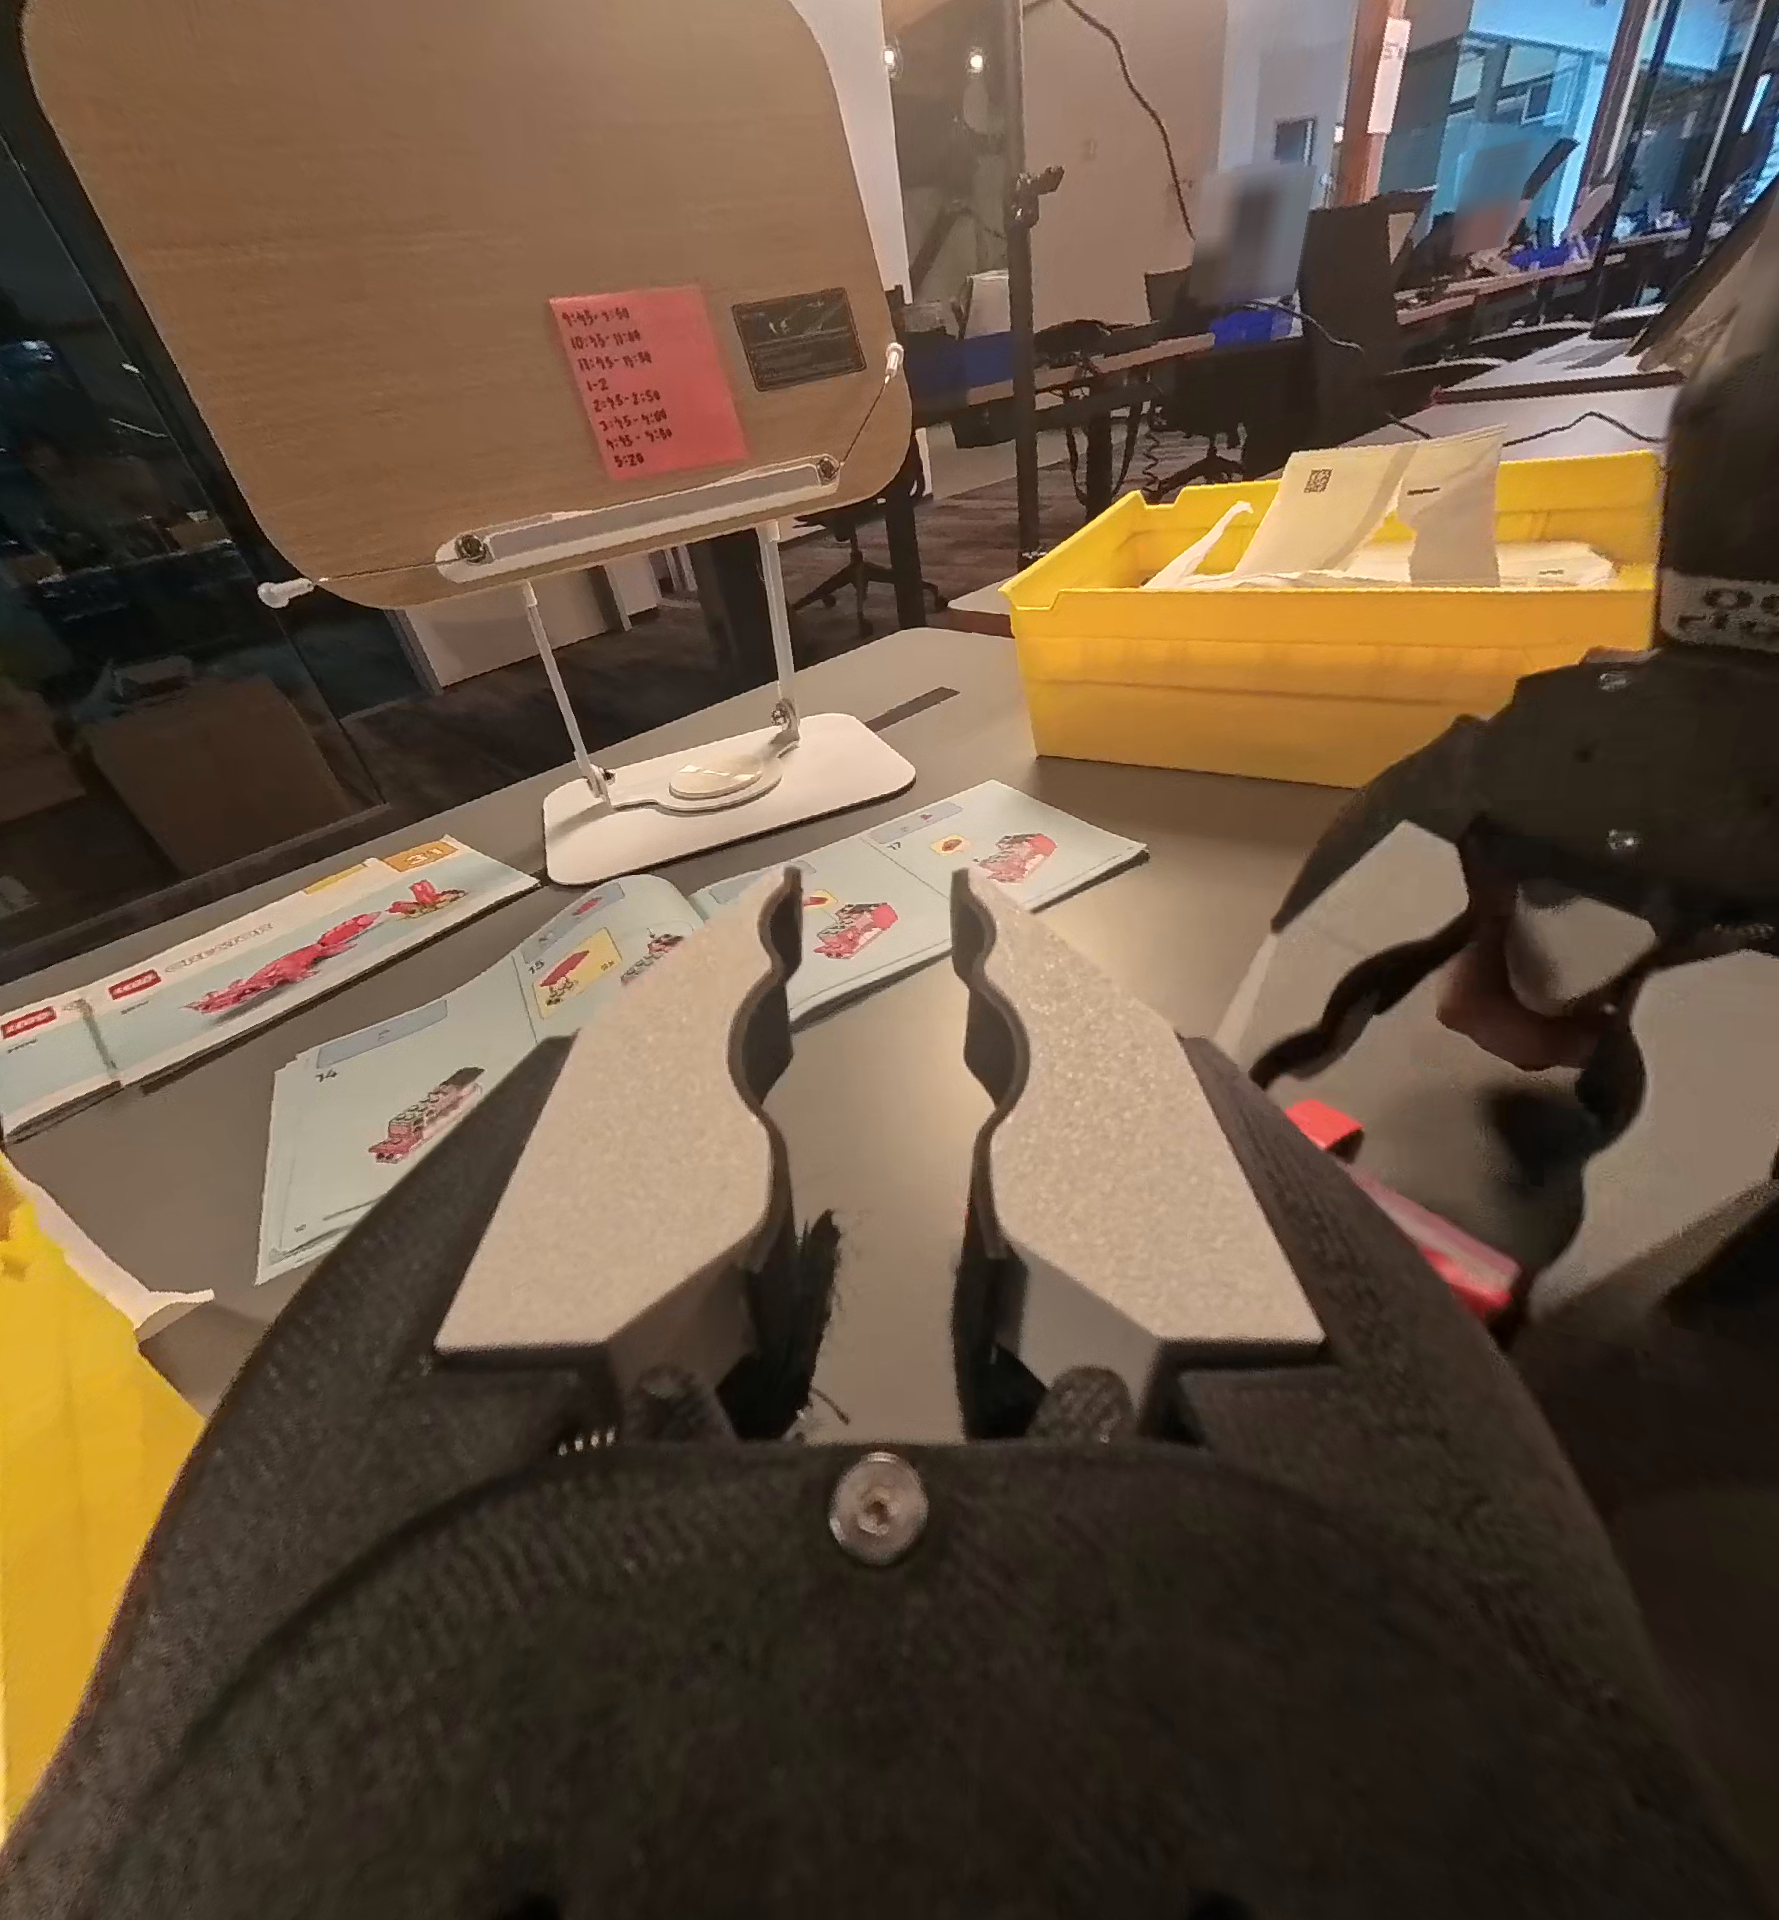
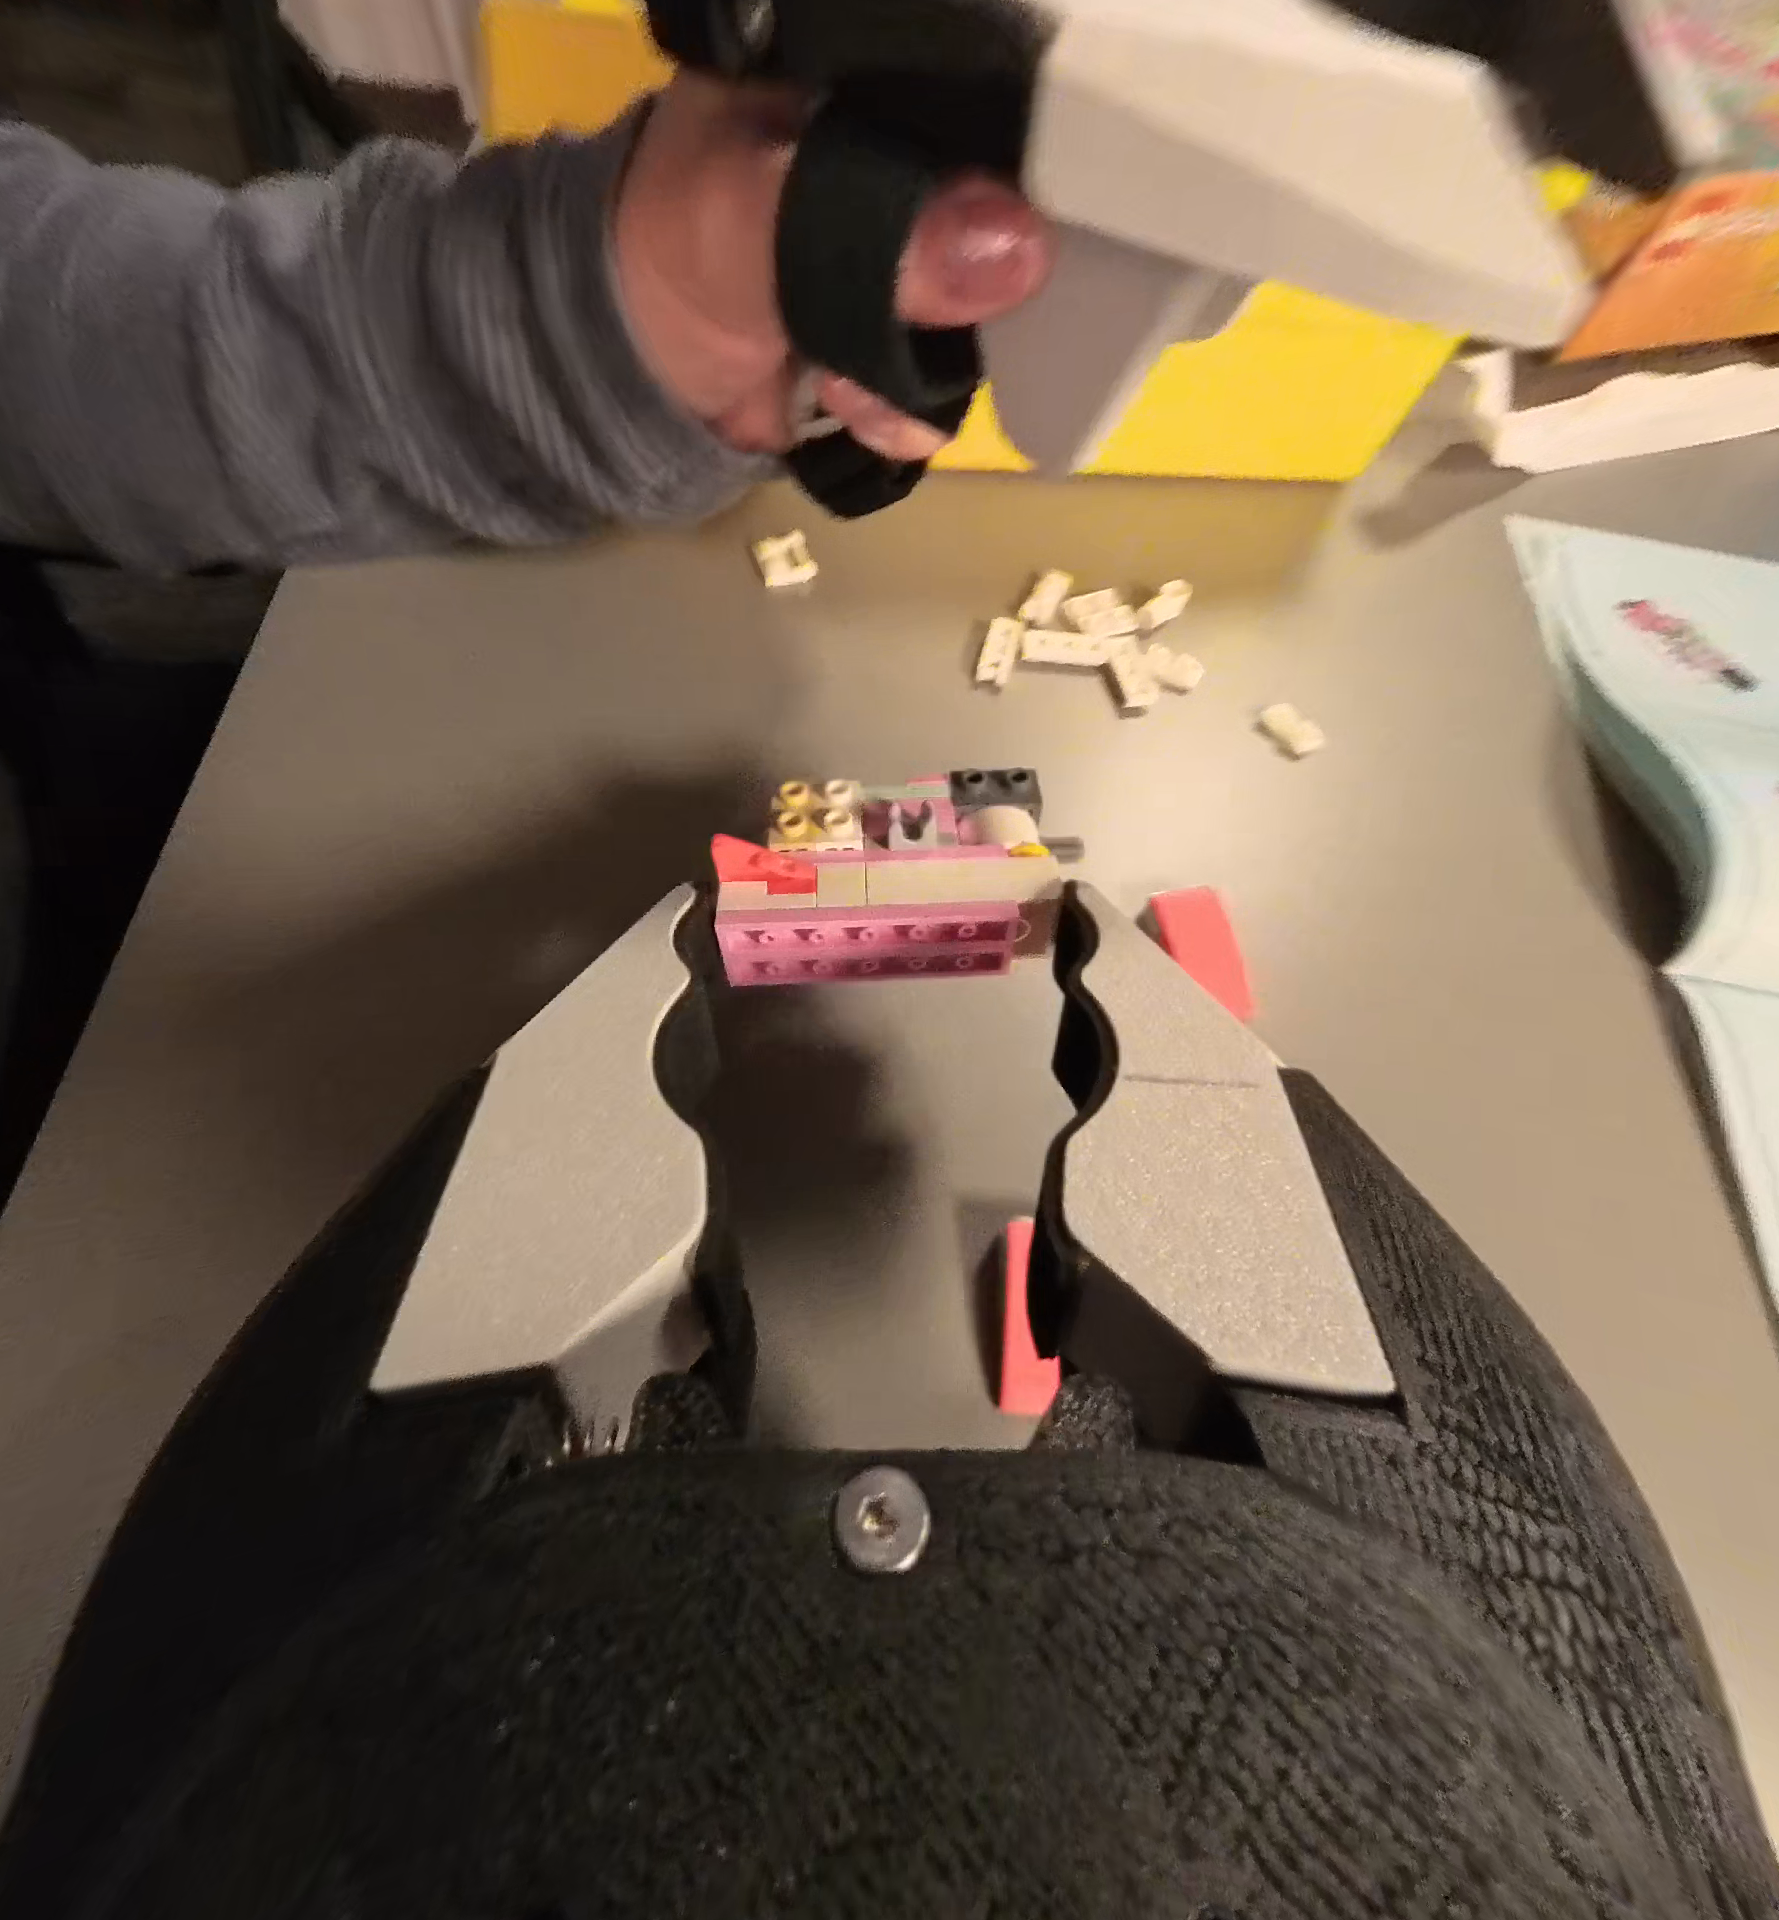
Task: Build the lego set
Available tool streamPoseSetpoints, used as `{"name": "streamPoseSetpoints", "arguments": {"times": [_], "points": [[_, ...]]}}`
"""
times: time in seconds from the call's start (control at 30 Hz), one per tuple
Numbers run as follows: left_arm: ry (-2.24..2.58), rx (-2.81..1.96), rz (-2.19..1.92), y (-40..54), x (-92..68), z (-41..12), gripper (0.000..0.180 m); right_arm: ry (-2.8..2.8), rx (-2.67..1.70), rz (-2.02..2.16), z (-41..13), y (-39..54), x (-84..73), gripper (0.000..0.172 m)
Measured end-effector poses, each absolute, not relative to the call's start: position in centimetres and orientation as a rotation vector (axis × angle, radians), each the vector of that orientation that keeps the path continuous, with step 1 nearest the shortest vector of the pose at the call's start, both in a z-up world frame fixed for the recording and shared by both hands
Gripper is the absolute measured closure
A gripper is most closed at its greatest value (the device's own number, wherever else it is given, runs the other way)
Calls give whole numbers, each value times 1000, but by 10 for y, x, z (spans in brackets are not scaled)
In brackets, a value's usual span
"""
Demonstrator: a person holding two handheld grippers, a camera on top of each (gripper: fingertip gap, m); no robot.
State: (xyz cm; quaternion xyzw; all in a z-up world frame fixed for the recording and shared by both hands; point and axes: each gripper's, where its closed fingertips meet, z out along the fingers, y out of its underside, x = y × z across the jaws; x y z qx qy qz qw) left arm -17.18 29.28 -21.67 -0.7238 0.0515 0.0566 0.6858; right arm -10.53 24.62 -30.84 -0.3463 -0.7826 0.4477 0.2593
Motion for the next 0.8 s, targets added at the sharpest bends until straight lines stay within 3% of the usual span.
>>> {"name": "streamPoseSetpoints", "arguments": {"times": [0.33, 0.57, 0.8], "points": [[113, -1596, 140, 291, -172, -212, 153, -1566, -932, 1386, -239, 297, -115, 107], [119, -1598, 138, 291, -171, -213, 153, -1457, -920, 1498, -224, 300, -111, 108], [125, -1597, 139, 291, -170, -212, 153, -1270, -925, 1926, -200, 300, -100, 107]]}}
